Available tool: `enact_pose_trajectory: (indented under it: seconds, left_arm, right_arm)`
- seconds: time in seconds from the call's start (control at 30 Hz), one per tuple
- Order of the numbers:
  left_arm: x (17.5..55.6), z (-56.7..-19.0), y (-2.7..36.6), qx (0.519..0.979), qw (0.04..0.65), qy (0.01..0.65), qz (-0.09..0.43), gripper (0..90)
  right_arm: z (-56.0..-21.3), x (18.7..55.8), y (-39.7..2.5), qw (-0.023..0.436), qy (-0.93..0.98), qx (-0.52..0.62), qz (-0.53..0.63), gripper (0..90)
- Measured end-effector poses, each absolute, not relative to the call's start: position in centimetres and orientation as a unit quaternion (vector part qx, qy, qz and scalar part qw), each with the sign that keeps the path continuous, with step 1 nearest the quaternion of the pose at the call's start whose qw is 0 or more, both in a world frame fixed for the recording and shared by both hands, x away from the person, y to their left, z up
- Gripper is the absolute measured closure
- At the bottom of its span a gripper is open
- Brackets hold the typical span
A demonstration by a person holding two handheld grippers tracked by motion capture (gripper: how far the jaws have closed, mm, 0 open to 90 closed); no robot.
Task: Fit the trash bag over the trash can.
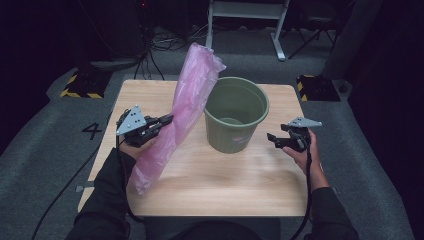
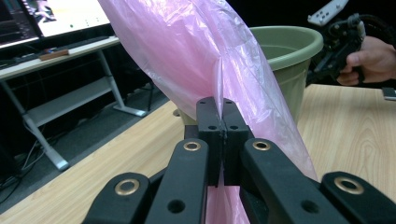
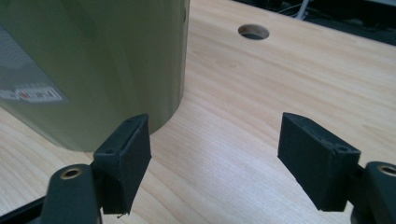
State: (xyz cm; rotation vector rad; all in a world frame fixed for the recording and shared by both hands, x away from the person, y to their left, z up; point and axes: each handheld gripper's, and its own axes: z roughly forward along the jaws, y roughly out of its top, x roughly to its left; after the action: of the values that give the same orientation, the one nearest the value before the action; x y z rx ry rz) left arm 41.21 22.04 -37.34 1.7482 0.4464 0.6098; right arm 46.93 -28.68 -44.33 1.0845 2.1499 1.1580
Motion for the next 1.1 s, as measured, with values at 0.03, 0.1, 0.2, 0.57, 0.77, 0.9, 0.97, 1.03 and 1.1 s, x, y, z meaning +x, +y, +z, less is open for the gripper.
enact_pose_trajectory:
  seconds: [0.03,0.1,0.2,0.57,0.77,0.9,0.97,1.03,1.1]
  left_arm:
    - [41.3,-37.3,21.6,0.751,0.579,0.186,0.257,89.5]
    - [41.4,-37.2,21.2,0.754,0.577,0.181,0.257,89.6]
    - [41.7,-37.2,20.3,0.763,0.572,0.174,0.247,89.6]
    - [42.3,-37.9,18.7,0.781,0.554,0.167,0.235,89.6]
    - [42.5,-38.1,18.3,0.781,0.551,0.173,0.236,89.5]
    - [42.4,-38.0,18.2,0.782,0.552,0.169,0.237,89.5]
    - [42.4,-38.0,18.1,0.78,0.553,0.169,0.238,89.6]
    - [42.6,-38.0,17.9,0.781,0.551,0.172,0.238,89.5]
    - [42.7,-37.9,17.8,0.783,0.548,0.172,0.239,89.5]
  right_arm:
    - [-44.1,46.9,-28.7,0.238,0.784,0.393,0.417,26.3]
    - [-43.7,46.9,-28.6,0.246,0.784,0.394,0.412,26.4]
    - [-42.5,46.9,-28.8,0.255,0.774,0.391,0.427,27.0]
    - [-34.4,46.8,-28.0,0.301,0.744,0.351,0.482,27.3]
    - [-31.8,47.1,-26.7,0.282,0.736,0.334,0.517,27.3]
    - [-31.1,47.4,-25.5,0.286,0.739,0.326,0.515,27.3]
    - [-30.6,47.6,-24.7,0.289,0.744,0.317,0.512,27.2]
    - [-29.8,47.8,-23.6,0.279,0.751,0.304,0.516,26.4]
    - [-29.5,47.8,-23.2,0.281,0.751,0.301,0.515,26.4]
